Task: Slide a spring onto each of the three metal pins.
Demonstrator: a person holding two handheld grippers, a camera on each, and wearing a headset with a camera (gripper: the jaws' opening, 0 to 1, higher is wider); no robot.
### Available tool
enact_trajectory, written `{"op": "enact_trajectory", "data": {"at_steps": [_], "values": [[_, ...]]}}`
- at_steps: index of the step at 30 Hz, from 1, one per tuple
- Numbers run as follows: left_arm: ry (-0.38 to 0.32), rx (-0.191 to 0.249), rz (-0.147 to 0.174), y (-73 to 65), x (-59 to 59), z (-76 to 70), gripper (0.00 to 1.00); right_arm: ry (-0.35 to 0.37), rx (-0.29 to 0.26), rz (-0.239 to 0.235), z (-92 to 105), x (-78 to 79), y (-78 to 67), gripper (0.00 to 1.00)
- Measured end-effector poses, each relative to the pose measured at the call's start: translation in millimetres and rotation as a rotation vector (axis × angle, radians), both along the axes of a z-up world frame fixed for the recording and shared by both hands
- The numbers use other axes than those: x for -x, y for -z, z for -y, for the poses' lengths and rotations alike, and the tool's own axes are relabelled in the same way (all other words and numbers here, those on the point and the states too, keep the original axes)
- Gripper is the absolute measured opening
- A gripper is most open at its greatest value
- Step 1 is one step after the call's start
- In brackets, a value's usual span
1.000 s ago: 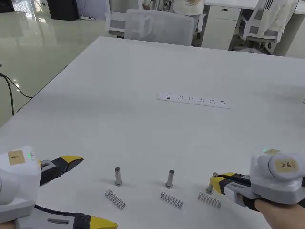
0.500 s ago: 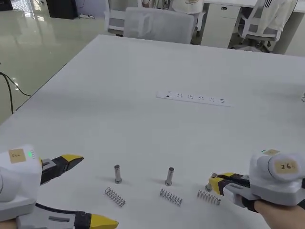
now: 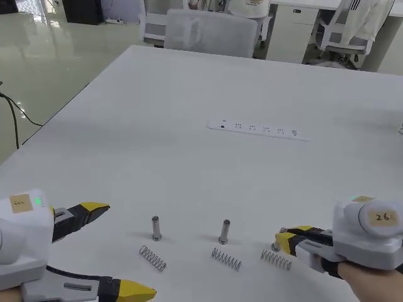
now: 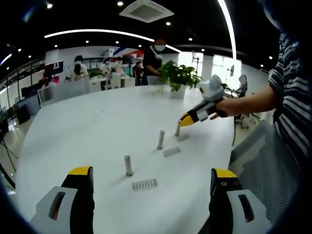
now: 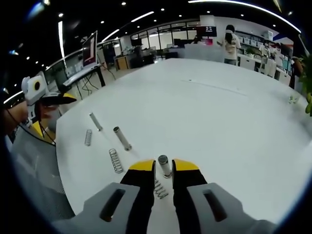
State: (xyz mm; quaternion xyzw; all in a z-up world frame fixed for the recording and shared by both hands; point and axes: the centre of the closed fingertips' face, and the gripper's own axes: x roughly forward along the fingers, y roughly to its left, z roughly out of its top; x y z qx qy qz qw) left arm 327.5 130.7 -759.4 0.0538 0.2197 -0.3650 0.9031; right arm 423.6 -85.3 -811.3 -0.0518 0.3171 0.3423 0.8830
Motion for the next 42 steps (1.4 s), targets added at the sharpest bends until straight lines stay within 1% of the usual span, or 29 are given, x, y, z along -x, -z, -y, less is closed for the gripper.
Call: {"op": "enact_trajectory", "data": {"at_steps": [2,7,9,12,16,22,25,32,38,42], "values": [[-0.002,0.000,0.000,-0.4,-0.1,-0.3,0.97,0.004,-0.010,0.006,1.3,0.7,-3.5,0.12],[-0.002,0.002,0.000,-1.0,-0.8,-0.2,0.97,0.005,-0.011,0.022,7.9,2.0,-8.9,0.12],[-0.001,0.000,0.001,-1.3,-1.0,-0.6,0.97,0.006,-0.023,0.023,10.7,3.7,-11.6,0.12],[-0.004,0.004,0.001,-1.7,-1.1,-1.5,0.97,0.001,-0.025,0.024,14.2,7.1,-13.5,0.12],[-0.006,0.003,-0.005,0.1,-0.8,-3.5,0.97,-0.013,-0.024,0.020,18.0,13.2,-13.3,0.12],[-0.010,0.012,-0.014,2.0,-1.3,-4.7,0.97,-0.049,-0.013,0.015,17.5,22.4,-11.6,0.12],[-0.008,0.010,-0.026,5.7,-1.1,-5.0,0.97,-0.068,-0.009,0.012,16.1,25.5,-10.5,0.12],[-0.013,0.014,-0.037,10.2,-0.5,-6.1,0.97,-0.120,0.024,0.017,10.7,32.1,-6.8,0.11],[-0.012,0.019,-0.035,9.8,0.4,-6.1,0.97,-0.188,0.090,0.016,7.3,37.0,3.3,0.11],[-0.015,0.017,-0.034,9.0,1.0,-7.5,0.96,-0.204,0.100,0.013,5.7,35.7,5.8,0.11]]}}
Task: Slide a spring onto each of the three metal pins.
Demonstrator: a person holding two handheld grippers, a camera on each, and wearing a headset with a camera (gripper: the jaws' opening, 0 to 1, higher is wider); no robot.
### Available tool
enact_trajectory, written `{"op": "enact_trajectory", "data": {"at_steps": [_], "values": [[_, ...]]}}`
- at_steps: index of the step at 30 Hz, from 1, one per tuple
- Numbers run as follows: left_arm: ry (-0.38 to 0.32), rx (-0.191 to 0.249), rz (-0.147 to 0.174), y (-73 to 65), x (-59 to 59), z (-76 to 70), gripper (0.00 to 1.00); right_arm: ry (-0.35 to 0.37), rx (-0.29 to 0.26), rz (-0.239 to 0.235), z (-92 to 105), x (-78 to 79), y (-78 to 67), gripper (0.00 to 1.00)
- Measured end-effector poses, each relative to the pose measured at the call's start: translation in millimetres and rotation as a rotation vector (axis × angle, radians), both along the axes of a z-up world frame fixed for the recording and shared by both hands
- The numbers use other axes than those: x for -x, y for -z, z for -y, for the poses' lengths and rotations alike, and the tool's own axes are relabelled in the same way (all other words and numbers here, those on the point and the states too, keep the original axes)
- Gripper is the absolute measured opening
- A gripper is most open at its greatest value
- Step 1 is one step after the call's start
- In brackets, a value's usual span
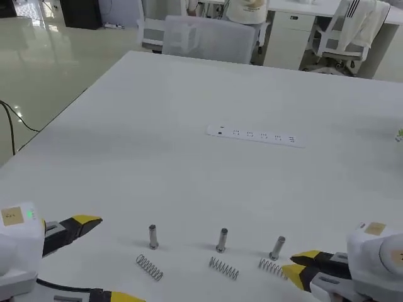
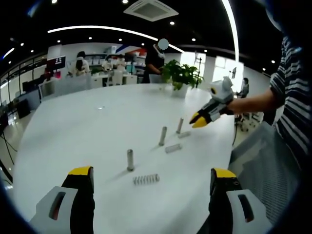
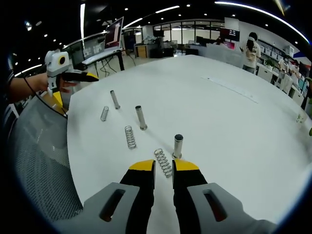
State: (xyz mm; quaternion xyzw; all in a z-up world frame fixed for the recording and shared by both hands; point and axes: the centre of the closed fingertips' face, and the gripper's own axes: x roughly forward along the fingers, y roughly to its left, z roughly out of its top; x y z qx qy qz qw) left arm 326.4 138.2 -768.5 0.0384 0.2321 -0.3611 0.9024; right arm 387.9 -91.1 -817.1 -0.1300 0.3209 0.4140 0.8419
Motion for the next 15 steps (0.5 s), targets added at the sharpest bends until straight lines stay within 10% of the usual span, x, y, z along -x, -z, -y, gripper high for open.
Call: {"op": "enact_trajectory", "data": {"at_steps": [15], "values": [[-0.010,-0.008,-0.002,0.5,5.0,-3.0,0.97,-0.069,0.083,-0.019,-3.2,0.8,17.0,0.11]]}}
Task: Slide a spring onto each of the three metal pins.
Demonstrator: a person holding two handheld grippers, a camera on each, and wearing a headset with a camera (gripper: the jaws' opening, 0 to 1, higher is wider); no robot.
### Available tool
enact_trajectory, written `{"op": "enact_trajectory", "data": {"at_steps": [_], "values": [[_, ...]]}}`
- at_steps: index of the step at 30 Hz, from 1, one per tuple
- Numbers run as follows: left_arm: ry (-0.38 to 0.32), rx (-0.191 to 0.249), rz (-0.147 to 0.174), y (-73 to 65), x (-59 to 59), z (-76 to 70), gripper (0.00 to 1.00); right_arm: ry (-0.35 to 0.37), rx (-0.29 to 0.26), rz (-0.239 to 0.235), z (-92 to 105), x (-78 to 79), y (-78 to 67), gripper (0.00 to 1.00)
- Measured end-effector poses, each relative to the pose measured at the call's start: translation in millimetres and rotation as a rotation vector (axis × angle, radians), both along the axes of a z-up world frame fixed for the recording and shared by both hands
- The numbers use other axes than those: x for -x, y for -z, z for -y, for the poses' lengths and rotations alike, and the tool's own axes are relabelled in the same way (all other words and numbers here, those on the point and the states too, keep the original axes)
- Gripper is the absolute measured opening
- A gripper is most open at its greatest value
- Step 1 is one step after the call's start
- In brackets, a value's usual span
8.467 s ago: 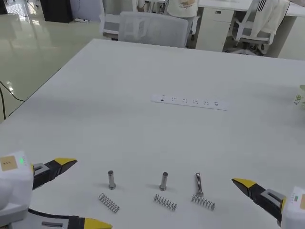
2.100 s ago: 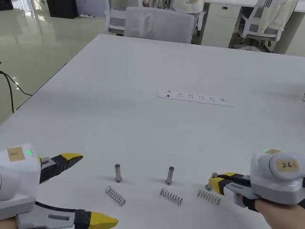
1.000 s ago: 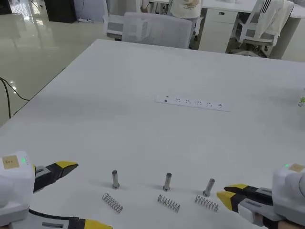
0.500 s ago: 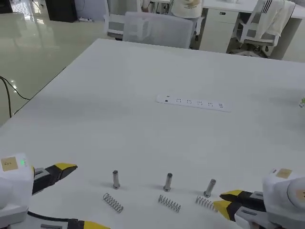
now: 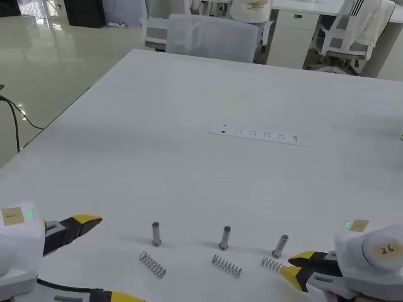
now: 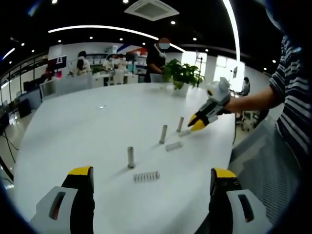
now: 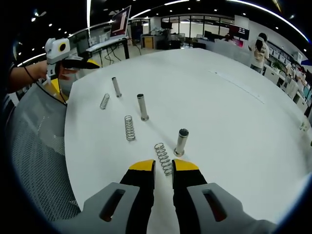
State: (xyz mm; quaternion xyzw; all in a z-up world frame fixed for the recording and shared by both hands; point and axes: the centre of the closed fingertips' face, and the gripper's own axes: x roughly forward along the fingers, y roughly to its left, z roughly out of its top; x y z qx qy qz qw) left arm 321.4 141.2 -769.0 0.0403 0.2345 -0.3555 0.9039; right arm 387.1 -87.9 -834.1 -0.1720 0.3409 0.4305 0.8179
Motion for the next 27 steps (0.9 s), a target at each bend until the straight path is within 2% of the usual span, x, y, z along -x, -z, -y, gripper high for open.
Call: {"op": "enact_trajectory", "data": {"at_steps": [8,14,23,27], "values": [[0.002,0.002,0.001,-1.6,2.4,1.4,0.97,-0.010,0.018,-0.015,-0.4,-1.8,6.1,0.11],[0.009,-0.003,0.000,-0.9,4.6,3.5,0.97,-0.037,0.068,-0.018,2.6,-1.1,17.1,0.11],[0.005,-0.003,0.000,-2.4,7.2,2.0,0.97,-0.060,0.099,-0.027,6.0,1.3,24.4,0.08],[0.004,0.001,-0.001,-2.7,7.9,2.3,0.97,-0.100,0.103,-0.011,3.2,2.7,25.2,0.08]]}}
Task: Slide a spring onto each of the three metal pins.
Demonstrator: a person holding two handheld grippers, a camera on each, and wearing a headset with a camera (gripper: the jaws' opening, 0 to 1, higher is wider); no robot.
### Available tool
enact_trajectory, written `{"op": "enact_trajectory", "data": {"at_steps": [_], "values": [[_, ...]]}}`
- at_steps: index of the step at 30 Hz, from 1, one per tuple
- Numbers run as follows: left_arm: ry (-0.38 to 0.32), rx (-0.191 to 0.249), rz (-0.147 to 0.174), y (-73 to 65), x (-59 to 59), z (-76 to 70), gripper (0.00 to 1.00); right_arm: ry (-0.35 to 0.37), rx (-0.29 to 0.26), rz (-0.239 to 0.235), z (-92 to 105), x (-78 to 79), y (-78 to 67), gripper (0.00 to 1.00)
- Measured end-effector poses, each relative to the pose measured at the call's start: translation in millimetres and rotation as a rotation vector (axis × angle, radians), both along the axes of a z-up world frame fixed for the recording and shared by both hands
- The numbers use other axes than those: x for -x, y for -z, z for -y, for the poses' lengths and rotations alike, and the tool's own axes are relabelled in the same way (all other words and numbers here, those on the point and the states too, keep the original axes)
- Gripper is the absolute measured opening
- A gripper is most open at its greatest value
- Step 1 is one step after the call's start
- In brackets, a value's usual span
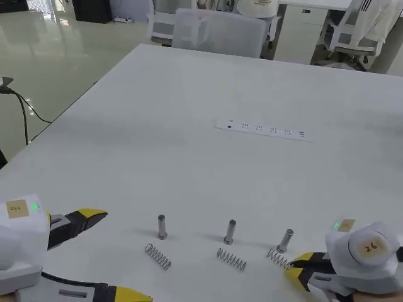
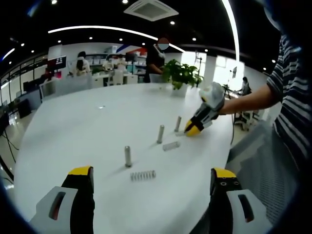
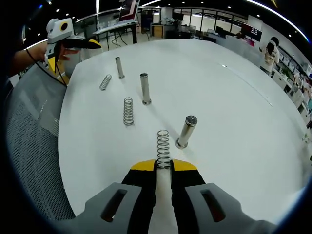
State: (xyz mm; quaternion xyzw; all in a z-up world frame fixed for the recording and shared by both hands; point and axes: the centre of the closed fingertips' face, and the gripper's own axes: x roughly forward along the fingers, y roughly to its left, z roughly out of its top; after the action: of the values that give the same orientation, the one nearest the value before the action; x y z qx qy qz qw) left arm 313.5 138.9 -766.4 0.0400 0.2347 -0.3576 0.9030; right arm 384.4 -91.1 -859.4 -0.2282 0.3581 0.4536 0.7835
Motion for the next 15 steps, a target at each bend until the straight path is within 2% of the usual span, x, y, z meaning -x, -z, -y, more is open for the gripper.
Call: {"op": "enact_trajectory", "data": {"at_steps": [2,5,9,15], "values": [[0.005,-0.005,-0.003,1.1,1.4,1.0,0.97,-0.019,0.002,0.004,-1.7,0.5,-0.2,0.08],[0.014,-0.003,-0.008,1.3,3.5,3.7,0.96,-0.057,0.027,0.038,-3.4,1.6,-2.4,0.08],[0.038,-0.001,-0.009,0.1,6.4,8.7,0.94,-0.059,-0.013,0.044,-9.5,4.4,-14.2,0.08],[0.092,0.007,-0.025,0.4,11.4,20.4,0.89,-0.113,-0.027,0.057,-13.9,16.1,-25.7,0.08]]}}
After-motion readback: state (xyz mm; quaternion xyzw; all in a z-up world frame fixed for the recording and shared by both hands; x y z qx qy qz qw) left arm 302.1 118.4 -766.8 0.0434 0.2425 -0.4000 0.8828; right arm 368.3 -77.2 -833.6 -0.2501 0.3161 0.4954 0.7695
